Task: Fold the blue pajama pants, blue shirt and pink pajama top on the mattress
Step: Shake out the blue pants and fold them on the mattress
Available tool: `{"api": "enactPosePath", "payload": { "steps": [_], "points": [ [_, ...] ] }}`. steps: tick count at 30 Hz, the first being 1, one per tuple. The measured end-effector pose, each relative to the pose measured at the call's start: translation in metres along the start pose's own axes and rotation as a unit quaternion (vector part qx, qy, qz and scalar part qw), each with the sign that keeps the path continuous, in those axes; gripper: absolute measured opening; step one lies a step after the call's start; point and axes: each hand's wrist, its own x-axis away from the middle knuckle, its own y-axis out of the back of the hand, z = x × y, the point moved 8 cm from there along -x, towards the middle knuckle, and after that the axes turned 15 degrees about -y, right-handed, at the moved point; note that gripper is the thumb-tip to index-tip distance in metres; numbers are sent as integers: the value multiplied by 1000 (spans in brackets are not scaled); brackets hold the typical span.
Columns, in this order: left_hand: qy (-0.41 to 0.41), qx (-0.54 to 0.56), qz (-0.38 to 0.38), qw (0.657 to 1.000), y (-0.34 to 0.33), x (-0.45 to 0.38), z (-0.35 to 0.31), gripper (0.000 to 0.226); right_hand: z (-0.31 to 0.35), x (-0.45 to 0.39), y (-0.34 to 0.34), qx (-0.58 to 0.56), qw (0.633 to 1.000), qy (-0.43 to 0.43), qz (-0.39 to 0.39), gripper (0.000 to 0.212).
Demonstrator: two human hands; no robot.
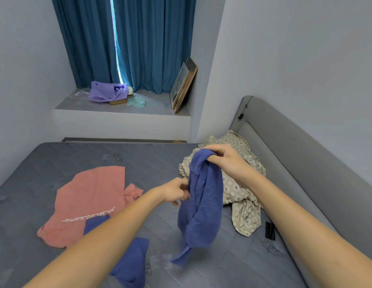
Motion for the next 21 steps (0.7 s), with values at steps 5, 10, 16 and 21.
{"api": "enactPosePath", "payload": {
  "steps": [5,10,16,21],
  "points": [
    [-7,-48,-31,998,-5,-6,27,15,8,2,16,-24,1000,4,7,33],
    [-8,-130,-72,989,13,3,46,32,4,3,46,-43,999,3,-16,34],
    [-60,-25,-184,981,84,26,26,29,-30,4,73,-43,995,-36,-87,37],
    [-145,11,-209,967,116,28,-71,28,-67,-10,71,39,988,-110,-103,32]
  ]
}}
